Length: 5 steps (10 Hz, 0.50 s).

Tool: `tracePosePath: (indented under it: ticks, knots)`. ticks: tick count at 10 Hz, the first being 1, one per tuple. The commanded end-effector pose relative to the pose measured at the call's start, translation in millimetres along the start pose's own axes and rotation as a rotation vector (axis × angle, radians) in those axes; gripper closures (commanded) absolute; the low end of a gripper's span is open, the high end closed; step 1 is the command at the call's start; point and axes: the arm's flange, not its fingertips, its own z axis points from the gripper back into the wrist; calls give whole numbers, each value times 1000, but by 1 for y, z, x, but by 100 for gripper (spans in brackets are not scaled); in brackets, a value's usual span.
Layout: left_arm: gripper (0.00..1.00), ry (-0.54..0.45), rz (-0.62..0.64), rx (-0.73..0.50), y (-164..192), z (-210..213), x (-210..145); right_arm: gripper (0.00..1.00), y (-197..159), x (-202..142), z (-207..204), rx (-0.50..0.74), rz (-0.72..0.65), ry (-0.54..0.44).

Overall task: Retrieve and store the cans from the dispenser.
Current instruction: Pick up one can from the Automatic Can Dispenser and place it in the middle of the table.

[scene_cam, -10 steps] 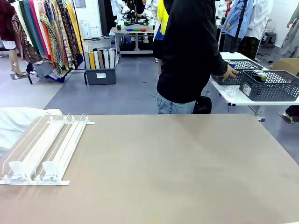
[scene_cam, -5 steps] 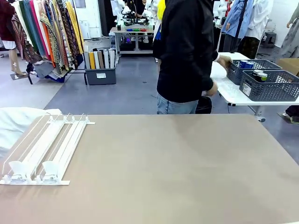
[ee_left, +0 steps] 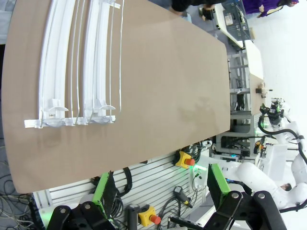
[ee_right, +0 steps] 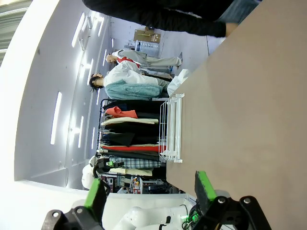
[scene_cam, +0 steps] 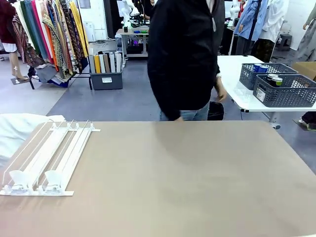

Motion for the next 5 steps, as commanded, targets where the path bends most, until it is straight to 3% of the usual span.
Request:
tracePosePath:
  ticks: [1, 5]
  knots:
    - [0, -4, -16, -28, 2, 1, -1, 0, 3, 1, 0, 10, 10, -1]
    - [0, -4, -16, -28, 2, 1, -1, 0, 3, 1, 0, 10, 10, -1]
